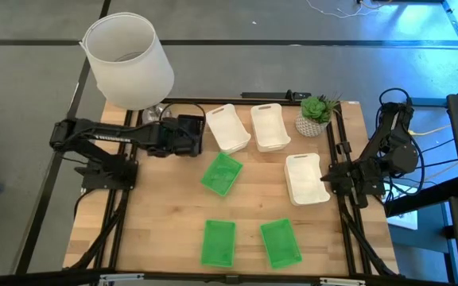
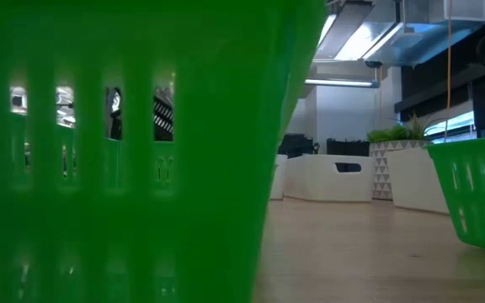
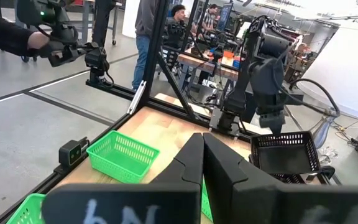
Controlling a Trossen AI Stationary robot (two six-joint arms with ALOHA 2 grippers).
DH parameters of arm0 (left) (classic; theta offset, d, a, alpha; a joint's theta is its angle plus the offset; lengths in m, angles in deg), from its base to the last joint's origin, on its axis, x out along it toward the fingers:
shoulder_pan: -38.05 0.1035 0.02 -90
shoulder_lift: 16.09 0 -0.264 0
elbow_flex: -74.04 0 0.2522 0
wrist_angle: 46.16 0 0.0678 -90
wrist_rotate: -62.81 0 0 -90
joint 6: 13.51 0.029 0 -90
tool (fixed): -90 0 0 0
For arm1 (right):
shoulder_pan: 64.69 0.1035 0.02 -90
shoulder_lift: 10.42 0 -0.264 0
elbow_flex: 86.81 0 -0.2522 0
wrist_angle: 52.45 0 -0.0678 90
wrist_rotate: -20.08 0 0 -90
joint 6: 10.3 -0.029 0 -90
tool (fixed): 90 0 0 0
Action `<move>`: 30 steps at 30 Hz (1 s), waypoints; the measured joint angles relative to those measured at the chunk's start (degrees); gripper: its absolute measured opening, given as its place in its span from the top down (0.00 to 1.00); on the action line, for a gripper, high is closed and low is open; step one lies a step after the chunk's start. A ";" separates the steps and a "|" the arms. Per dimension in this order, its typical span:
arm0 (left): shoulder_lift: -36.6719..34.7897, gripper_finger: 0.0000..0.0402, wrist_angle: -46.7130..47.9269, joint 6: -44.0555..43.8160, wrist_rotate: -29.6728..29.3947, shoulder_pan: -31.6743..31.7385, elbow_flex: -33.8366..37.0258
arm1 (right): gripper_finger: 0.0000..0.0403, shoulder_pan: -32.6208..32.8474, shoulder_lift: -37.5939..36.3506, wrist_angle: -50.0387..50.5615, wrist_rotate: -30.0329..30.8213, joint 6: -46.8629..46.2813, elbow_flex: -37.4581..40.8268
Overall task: Stack baskets by color
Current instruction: Stack the bottom black bin on the other black bins
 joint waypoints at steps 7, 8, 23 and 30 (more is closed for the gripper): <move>0.52 1.00 -0.94 -0.27 2.51 2.02 0.00 | 0.98 0.00 0.00 -0.02 0.05 -0.01 0.00; 0.50 1.00 -1.12 -0.29 3.30 2.39 0.00 | 0.98 0.00 0.00 -0.04 0.07 -0.01 0.01; 0.50 0.91 -1.53 1.51 9.38 4.29 0.00 | 0.98 0.00 0.00 -0.04 0.05 0.16 0.00; 0.50 0.81 -1.62 1.51 12.90 5.04 0.00 | 0.98 0.00 0.00 -0.04 0.04 0.16 0.00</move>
